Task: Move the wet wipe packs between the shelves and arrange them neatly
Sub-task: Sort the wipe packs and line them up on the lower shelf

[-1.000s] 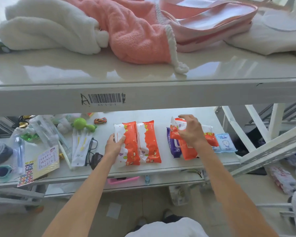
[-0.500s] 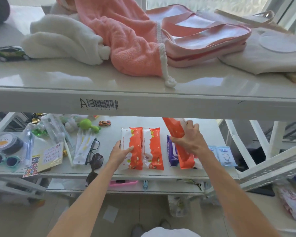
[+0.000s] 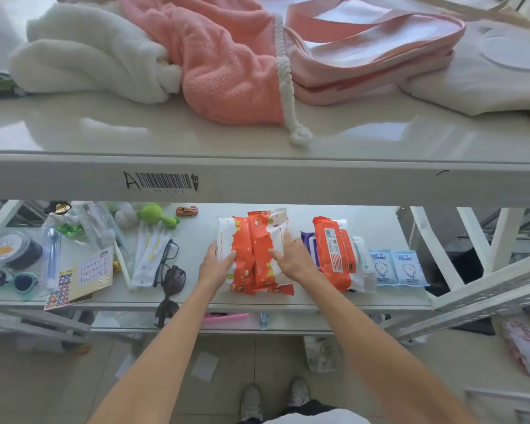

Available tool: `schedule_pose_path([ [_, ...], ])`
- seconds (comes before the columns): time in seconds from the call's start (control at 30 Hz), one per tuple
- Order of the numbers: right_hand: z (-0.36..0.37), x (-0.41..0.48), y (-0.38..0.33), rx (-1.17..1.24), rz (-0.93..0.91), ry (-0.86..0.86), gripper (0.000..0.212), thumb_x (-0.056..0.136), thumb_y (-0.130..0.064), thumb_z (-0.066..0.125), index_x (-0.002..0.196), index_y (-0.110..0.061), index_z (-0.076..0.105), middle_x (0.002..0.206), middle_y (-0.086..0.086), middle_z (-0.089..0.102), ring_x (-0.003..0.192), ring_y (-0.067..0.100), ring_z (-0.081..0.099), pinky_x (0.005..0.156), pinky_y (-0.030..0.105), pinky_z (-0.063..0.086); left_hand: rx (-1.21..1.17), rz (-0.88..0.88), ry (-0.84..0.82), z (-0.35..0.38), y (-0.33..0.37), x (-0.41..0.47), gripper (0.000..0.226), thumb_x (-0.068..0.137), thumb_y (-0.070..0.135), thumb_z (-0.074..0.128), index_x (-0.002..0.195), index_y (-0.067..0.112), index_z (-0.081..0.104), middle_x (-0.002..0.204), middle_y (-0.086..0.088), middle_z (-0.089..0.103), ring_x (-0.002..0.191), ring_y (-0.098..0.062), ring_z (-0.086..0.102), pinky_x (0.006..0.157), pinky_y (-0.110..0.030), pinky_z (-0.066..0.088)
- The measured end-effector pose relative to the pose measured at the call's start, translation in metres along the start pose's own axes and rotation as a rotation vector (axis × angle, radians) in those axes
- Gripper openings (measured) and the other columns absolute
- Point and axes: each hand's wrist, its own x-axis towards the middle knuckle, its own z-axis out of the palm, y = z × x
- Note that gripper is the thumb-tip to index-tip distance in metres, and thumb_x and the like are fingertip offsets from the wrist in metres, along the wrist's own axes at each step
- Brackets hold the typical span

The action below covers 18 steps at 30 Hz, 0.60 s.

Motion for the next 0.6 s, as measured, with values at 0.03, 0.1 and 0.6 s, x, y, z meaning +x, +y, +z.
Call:
schedule_pose_path([
  [0.03, -0.011, 0.0, 0.008, 0.001, -0.027, 0.087, 0.058, 0.103, -0.038, 0.057, 0.15, -0.008, 0.041, 0.14, 0.02, 0.052, 0.128, 0.033, 0.053, 0.104, 0.04, 0.047, 0.0, -0.002, -0.002, -0.001, 0.002, 0.001, 0.053, 0.101, 0.033, 0.064, 0.148, 0.017, 0.046, 0.133, 0.0, 0.062, 0.12, -0.022, 0.06, 0.102, -0.04, 0.05],
  [0.1, -0.031, 0.0, 0.03, -0.055, 0.028, 0.346, 0.045, 0.097, -0.031, 0.062, 0.134, -0.006, 0.056, 0.128, 0.018, 0.06, 0.116, 0.033, 0.057, 0.096, 0.04, 0.049, 0.012, 0.003, -0.01, -0.001, 0.003, 0.002, 0.055, 0.101, 0.034, 0.065, 0.15, 0.017, 0.046, 0.135, -0.002, 0.063, 0.125, -0.025, 0.061, 0.103, -0.042, 0.051],
  [0.6, -0.053, -0.021, 0.056, 0.129, 0.278, 0.34, 0.102, 0.072, -0.051, 0.082, 0.148, -0.005, 0.031, 0.123, 0.021, 0.053, 0.118, 0.039, 0.054, 0.089, 0.044, 0.051, -0.025, 0.143, 0.131, 0.013, 0.058, -0.021, 0.022, 0.097, 0.014, 0.063, 0.118, 0.007, 0.067, 0.112, -0.01, 0.07, 0.114, -0.031, 0.067, 0.098, -0.042, 0.055],
])
